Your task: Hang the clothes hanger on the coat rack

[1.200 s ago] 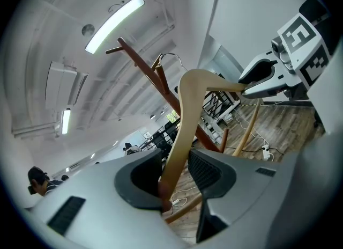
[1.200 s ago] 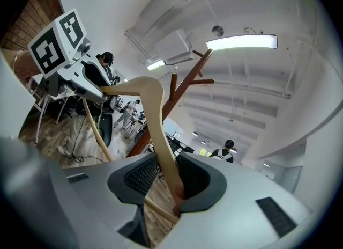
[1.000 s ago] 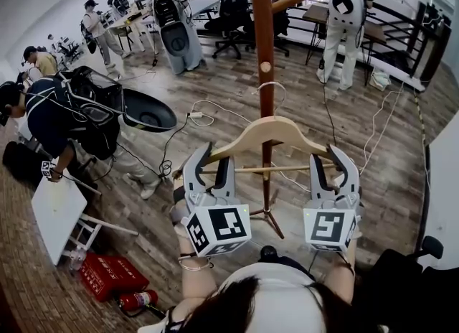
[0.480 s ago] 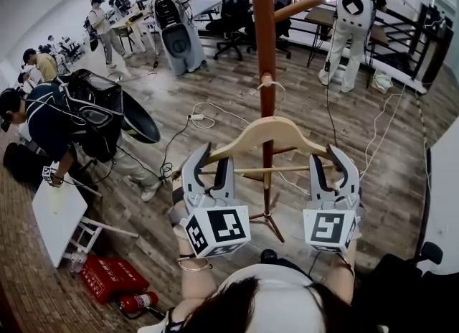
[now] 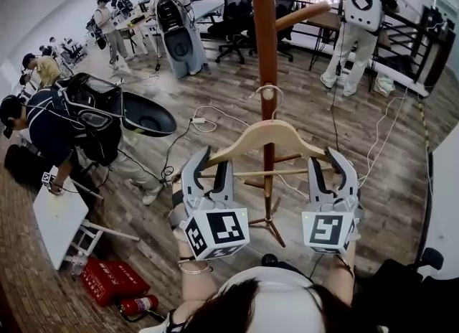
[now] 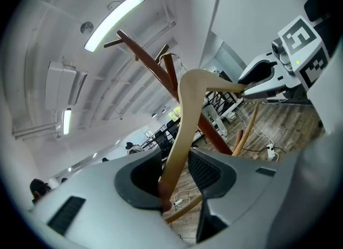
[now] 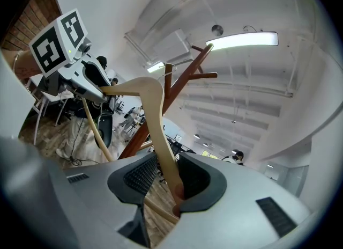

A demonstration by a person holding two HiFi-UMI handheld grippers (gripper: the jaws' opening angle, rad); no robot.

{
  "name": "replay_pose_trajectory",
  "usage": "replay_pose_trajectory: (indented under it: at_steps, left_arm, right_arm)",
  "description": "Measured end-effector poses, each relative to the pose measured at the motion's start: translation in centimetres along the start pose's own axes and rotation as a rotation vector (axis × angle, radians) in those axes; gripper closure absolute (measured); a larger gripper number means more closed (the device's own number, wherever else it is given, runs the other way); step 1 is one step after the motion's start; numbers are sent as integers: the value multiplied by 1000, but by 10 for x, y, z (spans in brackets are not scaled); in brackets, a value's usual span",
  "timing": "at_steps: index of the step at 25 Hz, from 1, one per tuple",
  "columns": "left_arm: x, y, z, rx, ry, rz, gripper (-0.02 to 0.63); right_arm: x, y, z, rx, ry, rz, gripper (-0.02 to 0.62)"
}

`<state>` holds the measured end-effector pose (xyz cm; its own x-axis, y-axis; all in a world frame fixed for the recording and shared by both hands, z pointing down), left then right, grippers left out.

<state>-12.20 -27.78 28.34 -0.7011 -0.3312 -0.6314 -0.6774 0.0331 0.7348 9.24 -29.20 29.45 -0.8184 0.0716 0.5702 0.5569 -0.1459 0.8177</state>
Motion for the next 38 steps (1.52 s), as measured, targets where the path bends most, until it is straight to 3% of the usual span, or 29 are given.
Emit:
replay_pose_trajectory:
  at_steps: [38]
  left_arm:
    - [-13,19,-57,66,36,23,446]
  right_arm:
    - [11,43,-48,52,-43,-32,453]
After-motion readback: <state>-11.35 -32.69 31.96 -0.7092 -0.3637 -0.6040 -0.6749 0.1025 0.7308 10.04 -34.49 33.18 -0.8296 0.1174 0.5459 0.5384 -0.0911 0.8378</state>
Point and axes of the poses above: the fingertips, and each gripper's own axes: z backward along the fingers, x to its left, y out of its underside, the point moved 5 cm from there along z, backward along the fingers, and after that the axes turned 11 degrees about y, right-handed, at the moved point
